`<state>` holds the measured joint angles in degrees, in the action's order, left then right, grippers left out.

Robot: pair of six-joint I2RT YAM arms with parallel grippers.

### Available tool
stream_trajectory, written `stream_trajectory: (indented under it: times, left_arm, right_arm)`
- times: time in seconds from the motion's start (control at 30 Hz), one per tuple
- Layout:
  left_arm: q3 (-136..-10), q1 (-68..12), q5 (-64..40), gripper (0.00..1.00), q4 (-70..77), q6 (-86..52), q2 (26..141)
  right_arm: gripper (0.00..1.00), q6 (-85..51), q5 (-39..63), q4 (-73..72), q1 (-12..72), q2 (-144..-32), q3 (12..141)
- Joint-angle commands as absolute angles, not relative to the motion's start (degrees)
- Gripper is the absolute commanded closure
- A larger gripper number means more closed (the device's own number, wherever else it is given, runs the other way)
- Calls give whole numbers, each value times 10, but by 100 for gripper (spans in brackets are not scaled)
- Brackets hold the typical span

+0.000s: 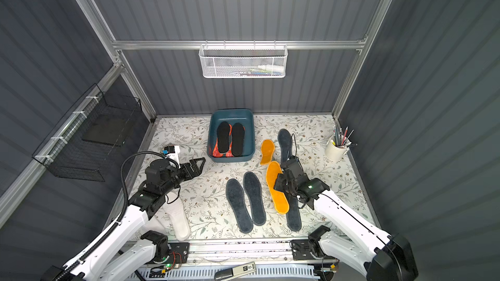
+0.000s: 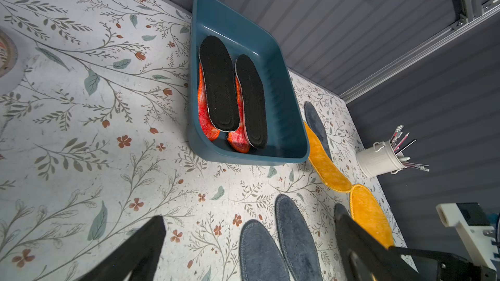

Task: Put the insoles into the storage box
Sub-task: Pick up the insole from the center of the board, then place the insole in the storage box.

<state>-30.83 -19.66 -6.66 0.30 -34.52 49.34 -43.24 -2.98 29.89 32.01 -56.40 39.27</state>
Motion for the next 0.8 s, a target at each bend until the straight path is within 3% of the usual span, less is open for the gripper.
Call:
stream_trajectory:
  times: [0.0,0.23,0.4,0.77]
  left_arm:
    - [-321,-194,-81,0,23,-357,499]
    - [-313,-194,-92,0,58,-371,509]
    - [-310,-194,-155,1,117,-380,538]
    - [-294,-202,-267,6,280,-435,627]
  right_arm:
    - [100,-398,-14,325,319,-551,420]
    - [100,-396,-28,349,319,-526,435]
    - [100,-404,-13,304,318,-540,456]
    - [100,-411,12,128,328,-668,526]
